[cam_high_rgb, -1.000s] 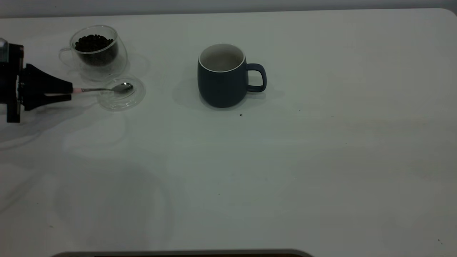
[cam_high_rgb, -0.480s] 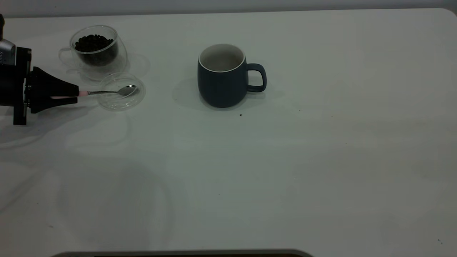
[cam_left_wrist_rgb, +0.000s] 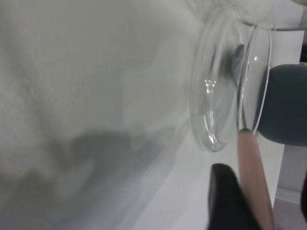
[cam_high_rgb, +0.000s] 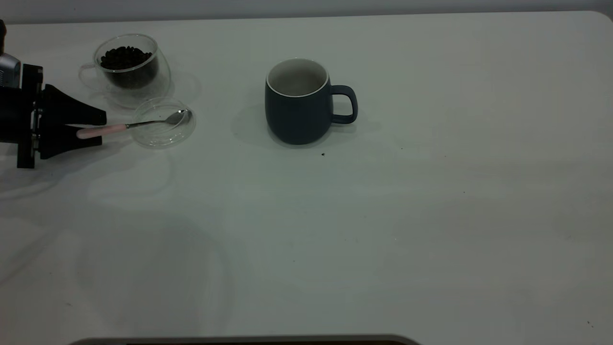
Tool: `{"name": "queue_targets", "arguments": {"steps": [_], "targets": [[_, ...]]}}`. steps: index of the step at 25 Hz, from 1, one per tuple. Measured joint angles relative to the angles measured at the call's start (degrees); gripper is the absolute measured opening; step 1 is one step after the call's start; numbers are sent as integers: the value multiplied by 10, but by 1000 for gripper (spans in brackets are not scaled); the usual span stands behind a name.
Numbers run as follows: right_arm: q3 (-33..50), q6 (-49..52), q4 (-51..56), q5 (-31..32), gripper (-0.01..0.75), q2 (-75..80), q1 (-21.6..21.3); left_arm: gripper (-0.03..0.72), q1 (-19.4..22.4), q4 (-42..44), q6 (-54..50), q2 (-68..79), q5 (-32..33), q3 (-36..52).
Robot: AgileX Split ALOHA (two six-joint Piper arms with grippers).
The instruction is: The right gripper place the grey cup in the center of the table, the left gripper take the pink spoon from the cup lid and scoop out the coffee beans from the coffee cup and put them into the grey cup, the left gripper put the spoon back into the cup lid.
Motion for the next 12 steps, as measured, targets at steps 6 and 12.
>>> {"name": "queue_targets", "arguments": {"steps": [6, 12], "targets": [[0, 0, 0, 0, 590, 0, 0, 579, 9, 1, 1, -4, 9, -1], [0, 0, 0, 0, 590, 0, 0, 582, 78, 5, -3, -59, 18, -1]]}}
